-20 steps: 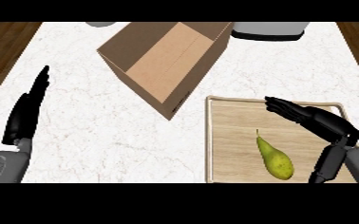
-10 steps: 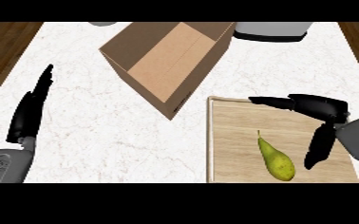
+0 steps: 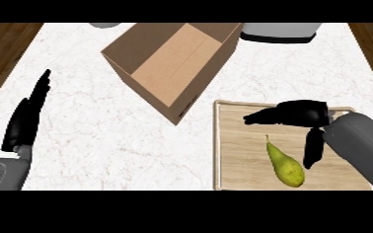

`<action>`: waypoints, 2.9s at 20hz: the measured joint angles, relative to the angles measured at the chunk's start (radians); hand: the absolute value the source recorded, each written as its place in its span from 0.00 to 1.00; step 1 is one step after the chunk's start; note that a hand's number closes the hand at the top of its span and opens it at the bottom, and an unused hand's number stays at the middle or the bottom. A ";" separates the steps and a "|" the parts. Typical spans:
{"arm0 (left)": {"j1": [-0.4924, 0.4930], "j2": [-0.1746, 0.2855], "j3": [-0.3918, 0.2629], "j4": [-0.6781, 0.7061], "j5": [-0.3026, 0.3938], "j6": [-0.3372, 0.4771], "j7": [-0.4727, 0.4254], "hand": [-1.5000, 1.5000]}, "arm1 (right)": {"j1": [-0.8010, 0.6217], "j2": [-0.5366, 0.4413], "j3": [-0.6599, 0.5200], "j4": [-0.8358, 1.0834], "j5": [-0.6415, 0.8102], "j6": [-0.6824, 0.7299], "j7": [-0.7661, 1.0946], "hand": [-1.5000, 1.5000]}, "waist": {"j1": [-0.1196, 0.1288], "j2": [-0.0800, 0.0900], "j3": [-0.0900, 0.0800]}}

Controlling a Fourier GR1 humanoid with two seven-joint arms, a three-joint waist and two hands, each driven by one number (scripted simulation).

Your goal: Pick the pear from the tray and place it in the cardboard box

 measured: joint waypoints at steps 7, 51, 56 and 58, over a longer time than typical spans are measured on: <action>0.006 -0.005 0.018 0.004 -0.006 -0.001 0.001 0.50 | -0.088 0.058 0.102 0.137 0.083 -0.071 -0.087 0.00 | -0.021 -0.004 -0.001; 0.065 -0.042 0.091 -0.033 -0.058 -0.036 -0.005 0.50 | -0.038 0.140 0.113 0.105 0.081 -0.294 -0.063 1.00 | -0.057 -0.031 -0.013; 0.066 -0.040 0.095 -0.033 -0.057 -0.040 -0.003 0.50 | -0.082 0.141 -0.048 0.243 0.065 -0.460 0.171 1.00 | -0.058 -0.019 -0.005; 0.065 -0.044 0.094 -0.034 -0.057 -0.040 -0.006 0.50 | -0.111 0.155 -0.099 0.292 0.073 -0.543 0.268 1.00 | -0.052 -0.015 -0.004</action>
